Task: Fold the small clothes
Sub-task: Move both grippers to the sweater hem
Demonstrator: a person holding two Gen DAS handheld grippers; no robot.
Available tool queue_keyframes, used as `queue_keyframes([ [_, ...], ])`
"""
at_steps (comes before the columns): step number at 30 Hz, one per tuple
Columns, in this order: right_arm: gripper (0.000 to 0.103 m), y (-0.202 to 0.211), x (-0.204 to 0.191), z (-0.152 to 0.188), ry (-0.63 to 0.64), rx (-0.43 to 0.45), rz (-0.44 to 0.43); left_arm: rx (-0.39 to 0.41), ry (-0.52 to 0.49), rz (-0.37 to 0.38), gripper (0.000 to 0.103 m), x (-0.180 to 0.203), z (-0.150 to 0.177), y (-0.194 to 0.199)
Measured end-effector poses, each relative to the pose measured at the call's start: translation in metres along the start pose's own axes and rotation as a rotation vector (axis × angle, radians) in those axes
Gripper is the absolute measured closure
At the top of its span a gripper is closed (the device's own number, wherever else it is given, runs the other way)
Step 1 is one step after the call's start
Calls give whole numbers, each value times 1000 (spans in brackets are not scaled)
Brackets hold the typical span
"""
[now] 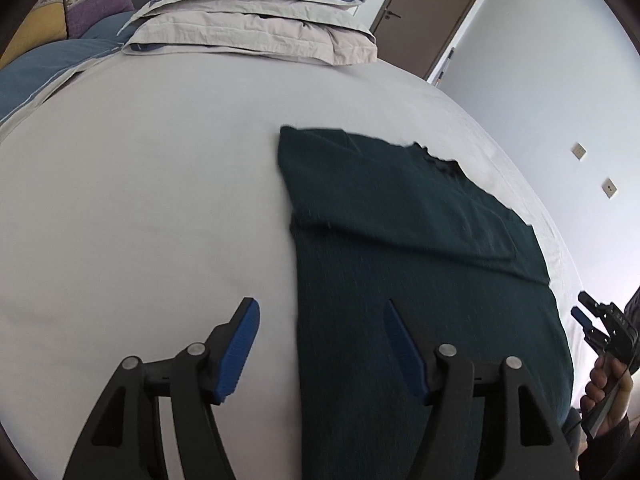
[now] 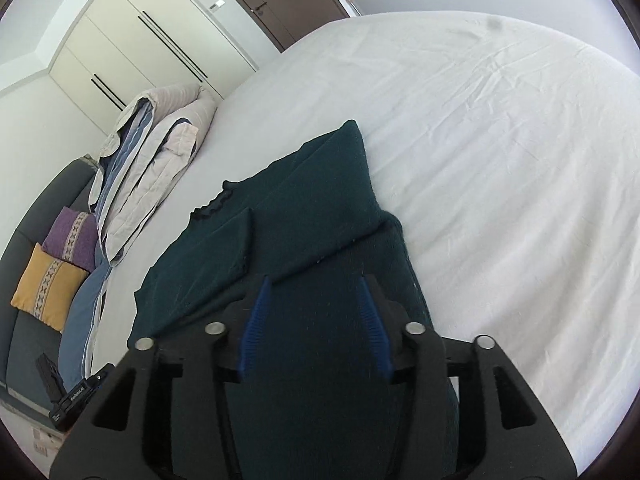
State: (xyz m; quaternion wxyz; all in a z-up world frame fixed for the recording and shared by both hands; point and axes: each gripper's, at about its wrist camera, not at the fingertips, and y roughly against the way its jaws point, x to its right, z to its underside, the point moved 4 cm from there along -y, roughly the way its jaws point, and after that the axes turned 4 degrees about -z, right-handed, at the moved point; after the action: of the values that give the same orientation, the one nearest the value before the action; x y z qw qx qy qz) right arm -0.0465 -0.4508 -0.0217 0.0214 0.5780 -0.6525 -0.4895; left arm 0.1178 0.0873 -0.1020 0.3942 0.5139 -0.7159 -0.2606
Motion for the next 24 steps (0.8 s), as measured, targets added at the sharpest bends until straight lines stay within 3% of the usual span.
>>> queue_keyframes([
  [5,53,29,-14,38,53,-53,-59,-68,68,47,33,-11,60,30],
  [8,53,42,-16,58,84,-96,-61,-100,134,80,31,-20,90,45],
  [10,53,51,-12,68,94,-111,-57,-126,127,96,31,-18,105,51],
  [13,53,60,-2,78,83,-133,-48,-158,106,100,30,-13,122,60],
  [24,53,89,33,90,66,-222,-26,-281,236,186,33,-24,160,57],
])
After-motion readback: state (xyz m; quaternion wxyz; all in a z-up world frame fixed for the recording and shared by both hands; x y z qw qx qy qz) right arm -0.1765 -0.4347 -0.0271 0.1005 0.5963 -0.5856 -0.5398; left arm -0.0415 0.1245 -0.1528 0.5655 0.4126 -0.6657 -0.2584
